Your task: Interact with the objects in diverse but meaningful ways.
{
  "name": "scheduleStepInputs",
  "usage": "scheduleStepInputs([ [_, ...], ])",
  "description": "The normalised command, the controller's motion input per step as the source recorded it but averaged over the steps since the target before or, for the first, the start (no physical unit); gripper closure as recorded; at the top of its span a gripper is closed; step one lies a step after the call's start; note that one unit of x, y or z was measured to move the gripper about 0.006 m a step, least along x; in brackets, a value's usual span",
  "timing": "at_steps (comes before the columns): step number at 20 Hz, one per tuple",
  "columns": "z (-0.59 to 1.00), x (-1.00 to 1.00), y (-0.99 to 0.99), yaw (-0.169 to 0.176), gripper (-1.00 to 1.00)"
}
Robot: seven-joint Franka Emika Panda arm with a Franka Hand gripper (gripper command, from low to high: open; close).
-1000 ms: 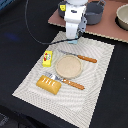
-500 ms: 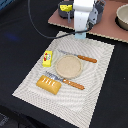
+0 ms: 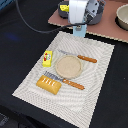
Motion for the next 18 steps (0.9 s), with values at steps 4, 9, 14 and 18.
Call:
scheduleStepInputs([
  [4,0.31,-0.2,-0.8,0.0,1.0],
  [9,0.29,-0.17,-0.77,0.0,1.0],
  [14,0.27,-0.16,-0.75,0.0,1.0],
  [18,0.29,-0.08,-0.72,0.0,1.0],
])
